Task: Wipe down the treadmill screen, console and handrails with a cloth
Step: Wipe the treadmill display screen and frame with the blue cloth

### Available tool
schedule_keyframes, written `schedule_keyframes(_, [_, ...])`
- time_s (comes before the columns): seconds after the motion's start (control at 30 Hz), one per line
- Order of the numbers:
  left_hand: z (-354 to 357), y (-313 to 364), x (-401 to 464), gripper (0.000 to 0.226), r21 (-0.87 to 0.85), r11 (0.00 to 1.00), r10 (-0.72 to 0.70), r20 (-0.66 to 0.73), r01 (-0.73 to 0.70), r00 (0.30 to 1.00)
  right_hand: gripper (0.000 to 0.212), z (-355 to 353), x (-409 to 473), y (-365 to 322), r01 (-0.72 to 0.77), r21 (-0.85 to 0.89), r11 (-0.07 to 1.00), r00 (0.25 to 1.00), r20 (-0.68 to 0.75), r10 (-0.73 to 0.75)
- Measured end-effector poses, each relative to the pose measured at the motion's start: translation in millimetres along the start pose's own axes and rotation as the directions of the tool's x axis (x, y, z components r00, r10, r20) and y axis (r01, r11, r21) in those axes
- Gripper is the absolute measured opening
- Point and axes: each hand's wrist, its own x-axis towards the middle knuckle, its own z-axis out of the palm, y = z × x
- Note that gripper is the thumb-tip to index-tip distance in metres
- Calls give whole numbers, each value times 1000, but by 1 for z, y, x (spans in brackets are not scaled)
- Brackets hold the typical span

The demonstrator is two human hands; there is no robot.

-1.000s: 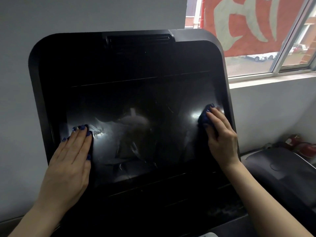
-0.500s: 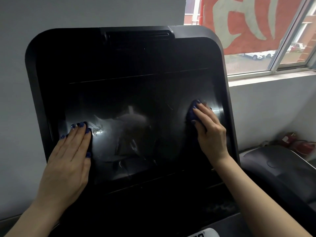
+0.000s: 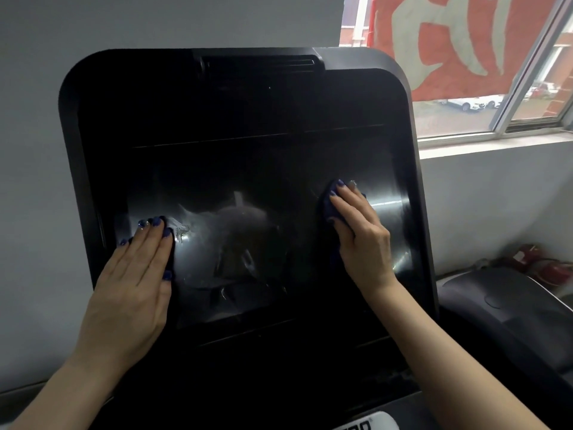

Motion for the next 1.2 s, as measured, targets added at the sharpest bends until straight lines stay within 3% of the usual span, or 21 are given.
schedule_keyframes(0.23, [-1,-1,0,54,9,1000,1,9,-1,1000,34,-4,-41,-4,63,19,998,997,48,-64])
schedule_keyframes(0.47, [-3,1,0,54,4,1000,5,10,-5,1000,34,19,11,-19,62,53,997,997,41,-64])
schedule_keyframes(0.7, [-4,1,-1,55,-14,1000,0,13,0,1000,33,7,-37,-21,122,85,989,988,89,-129])
schedule_keyframes(0.93, [-5,-1,-1,56,-30,1000,-1,46,2,999,35,30,5,-37,60,91,994,997,42,-64])
schedule_keyframes(1.2, [-11,-10,-24,56,-5,1000,23,91,-22,996,34,23,-47,-39,98,107,989,990,93,-108])
